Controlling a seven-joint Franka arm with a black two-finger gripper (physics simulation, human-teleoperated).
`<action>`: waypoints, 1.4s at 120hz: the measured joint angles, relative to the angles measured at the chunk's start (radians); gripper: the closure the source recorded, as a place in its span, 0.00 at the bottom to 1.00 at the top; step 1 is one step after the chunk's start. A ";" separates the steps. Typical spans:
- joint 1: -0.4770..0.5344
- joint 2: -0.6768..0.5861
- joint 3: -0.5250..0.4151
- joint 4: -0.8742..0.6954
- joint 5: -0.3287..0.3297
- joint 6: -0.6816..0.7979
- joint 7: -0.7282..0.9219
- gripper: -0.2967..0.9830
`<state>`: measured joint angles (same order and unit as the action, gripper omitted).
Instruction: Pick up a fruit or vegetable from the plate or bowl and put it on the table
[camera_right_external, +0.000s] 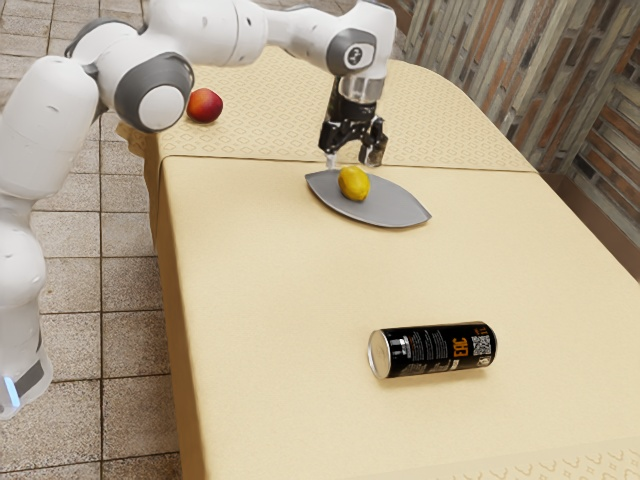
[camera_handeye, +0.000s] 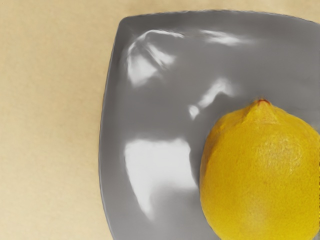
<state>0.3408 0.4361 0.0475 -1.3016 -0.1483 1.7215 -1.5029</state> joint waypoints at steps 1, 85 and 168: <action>0.002 0.001 0.000 0.000 0.000 0.000 0.000 0.23; 0.082 0.103 -0.029 0.122 0.005 0.060 0.050 0.23; 0.121 0.183 -0.113 0.155 0.002 0.134 0.098 0.22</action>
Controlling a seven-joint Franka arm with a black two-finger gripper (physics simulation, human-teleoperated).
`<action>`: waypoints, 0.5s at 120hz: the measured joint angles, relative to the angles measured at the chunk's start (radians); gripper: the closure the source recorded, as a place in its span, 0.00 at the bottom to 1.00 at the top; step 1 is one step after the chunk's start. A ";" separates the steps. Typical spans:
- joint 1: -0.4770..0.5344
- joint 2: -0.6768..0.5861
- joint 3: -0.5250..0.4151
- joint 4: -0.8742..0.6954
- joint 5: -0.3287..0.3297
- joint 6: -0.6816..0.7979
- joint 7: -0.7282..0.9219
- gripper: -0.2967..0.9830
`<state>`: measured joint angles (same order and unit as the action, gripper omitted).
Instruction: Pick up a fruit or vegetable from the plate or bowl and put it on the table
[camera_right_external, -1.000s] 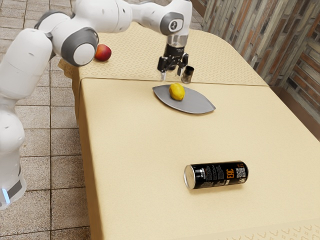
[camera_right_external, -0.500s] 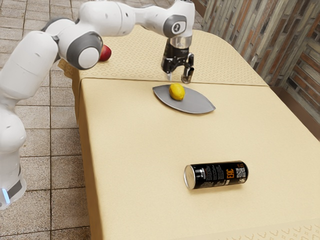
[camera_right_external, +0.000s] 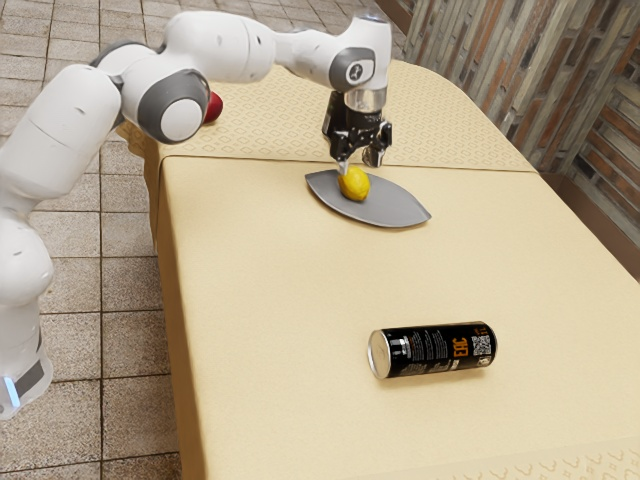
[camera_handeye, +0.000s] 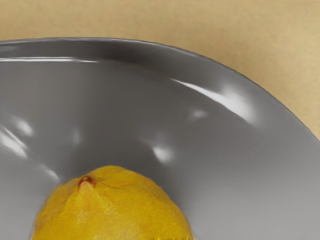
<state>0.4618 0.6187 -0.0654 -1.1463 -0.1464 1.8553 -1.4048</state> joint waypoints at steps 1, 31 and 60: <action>0.000 0.000 -0.001 -0.001 0.000 0.001 0.000 0.23; 0.003 0.013 -0.005 -0.018 -0.011 0.031 0.013 0.23; 0.004 0.023 -0.009 -0.038 -0.026 0.058 0.023 0.23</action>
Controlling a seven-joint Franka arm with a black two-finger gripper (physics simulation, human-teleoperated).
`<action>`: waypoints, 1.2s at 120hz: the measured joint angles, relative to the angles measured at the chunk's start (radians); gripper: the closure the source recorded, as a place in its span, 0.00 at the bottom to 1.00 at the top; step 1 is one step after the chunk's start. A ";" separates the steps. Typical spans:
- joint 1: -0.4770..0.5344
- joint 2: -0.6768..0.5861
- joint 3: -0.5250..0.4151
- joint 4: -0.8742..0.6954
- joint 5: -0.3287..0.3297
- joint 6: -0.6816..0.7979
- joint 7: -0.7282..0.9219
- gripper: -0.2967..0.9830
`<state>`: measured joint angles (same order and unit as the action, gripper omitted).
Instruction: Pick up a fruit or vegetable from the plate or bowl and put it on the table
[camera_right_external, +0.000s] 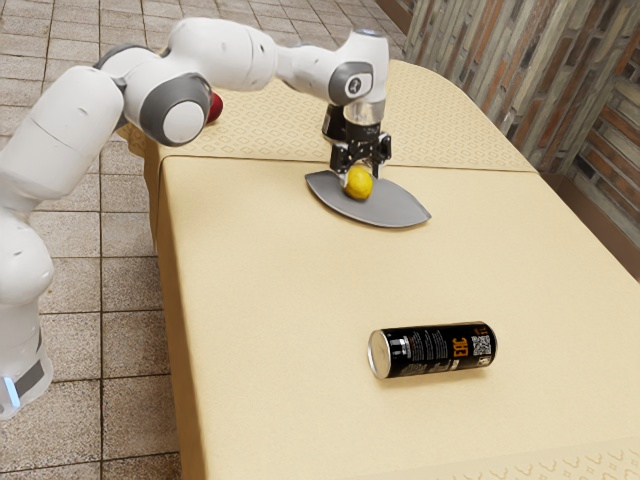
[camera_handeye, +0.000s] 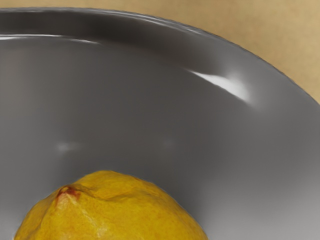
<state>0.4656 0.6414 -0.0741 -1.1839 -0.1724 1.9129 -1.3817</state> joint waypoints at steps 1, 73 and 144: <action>0.000 0.000 0.000 -0.001 0.000 0.001 0.000 0.23; 0.009 -0.006 -0.005 -0.003 0.006 0.049 0.025 0.54; -0.067 -0.346 -0.159 0.165 -0.054 -0.356 0.419 0.47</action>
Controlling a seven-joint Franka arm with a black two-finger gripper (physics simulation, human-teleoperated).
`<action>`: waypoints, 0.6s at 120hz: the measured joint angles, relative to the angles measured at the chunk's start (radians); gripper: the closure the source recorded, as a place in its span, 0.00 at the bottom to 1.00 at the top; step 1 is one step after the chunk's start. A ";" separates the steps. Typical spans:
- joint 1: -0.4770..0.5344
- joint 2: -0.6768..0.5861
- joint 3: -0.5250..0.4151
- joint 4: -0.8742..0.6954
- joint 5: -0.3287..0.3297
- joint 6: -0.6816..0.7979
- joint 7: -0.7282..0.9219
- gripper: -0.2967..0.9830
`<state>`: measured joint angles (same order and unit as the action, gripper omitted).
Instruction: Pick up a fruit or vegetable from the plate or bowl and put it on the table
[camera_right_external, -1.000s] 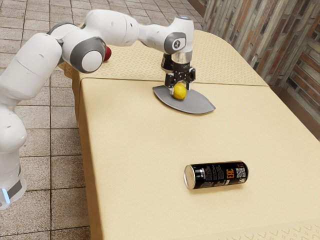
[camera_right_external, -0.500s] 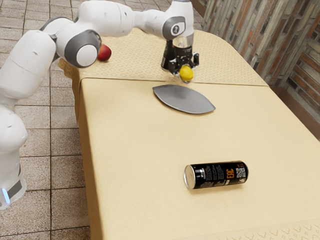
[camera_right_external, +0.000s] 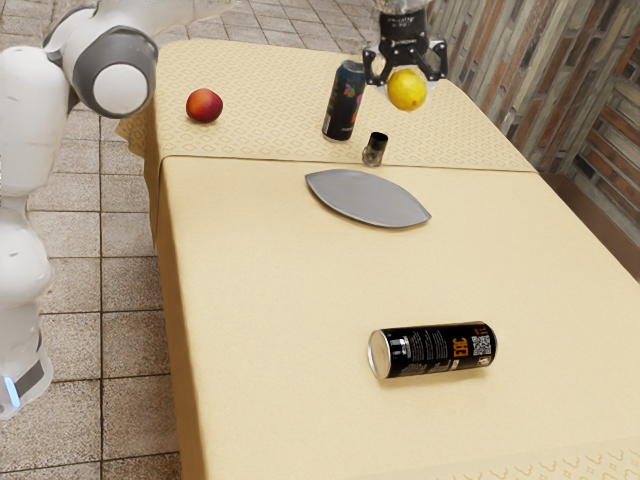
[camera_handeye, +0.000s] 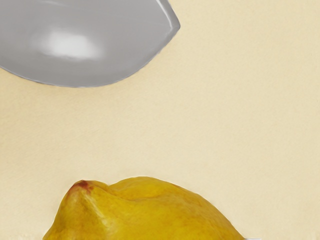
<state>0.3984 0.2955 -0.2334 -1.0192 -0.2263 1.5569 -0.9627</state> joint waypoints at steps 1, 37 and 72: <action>-0.007 0.007 -0.002 0.008 0.000 -0.003 0.004 0.47; -0.101 0.162 -0.015 0.063 -0.006 -0.052 0.110 0.48; -0.148 0.182 -0.061 0.057 -0.004 -0.020 0.171 0.38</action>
<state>0.2504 0.4771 -0.2945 -0.9627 -0.2307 1.5366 -0.7913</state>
